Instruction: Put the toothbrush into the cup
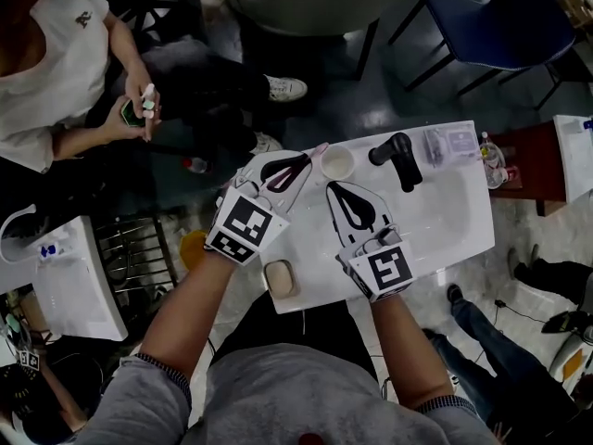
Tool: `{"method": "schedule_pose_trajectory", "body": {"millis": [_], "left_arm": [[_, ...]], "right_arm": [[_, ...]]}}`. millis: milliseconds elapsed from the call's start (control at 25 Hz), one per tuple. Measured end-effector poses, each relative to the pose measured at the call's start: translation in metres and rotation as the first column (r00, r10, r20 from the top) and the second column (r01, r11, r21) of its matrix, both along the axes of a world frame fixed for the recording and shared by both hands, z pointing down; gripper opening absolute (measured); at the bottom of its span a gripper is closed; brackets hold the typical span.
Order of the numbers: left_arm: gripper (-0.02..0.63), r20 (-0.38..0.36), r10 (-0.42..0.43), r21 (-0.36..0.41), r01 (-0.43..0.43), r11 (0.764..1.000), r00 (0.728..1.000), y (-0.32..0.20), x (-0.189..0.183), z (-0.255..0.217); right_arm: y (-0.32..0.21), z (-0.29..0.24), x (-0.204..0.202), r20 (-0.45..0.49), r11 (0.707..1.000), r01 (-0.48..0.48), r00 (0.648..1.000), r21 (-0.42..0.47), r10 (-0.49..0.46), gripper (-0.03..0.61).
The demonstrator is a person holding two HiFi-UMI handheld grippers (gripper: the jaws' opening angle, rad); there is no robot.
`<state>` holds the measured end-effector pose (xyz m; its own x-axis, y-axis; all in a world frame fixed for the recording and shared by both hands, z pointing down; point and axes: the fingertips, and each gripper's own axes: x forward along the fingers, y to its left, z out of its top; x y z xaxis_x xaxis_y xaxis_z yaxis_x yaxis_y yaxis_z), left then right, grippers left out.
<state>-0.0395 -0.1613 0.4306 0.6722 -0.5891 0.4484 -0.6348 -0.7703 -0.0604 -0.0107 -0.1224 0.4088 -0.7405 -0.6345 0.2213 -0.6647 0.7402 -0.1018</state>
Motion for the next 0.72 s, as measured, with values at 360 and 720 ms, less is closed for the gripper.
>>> {"method": "schedule_pose_trajectory", "body": {"millis": [360,720], "left_arm": [[0.031,-0.255,-0.040,0.114,0.071,0.991,0.966,-0.011,0.013,-0.038],[0.031,-0.429,0.012,0.212,0.089,0.973,0.903,-0.022,0.025,-0.059]], "right_arm": [[-0.012,0.000,0.020,-0.002,0.999,-0.048,0.999,0.015,0.048,0.012],[-0.023,0.007,0.028,-0.002,0.997,-0.080,0.997,0.012,0.080,0.012]]}}
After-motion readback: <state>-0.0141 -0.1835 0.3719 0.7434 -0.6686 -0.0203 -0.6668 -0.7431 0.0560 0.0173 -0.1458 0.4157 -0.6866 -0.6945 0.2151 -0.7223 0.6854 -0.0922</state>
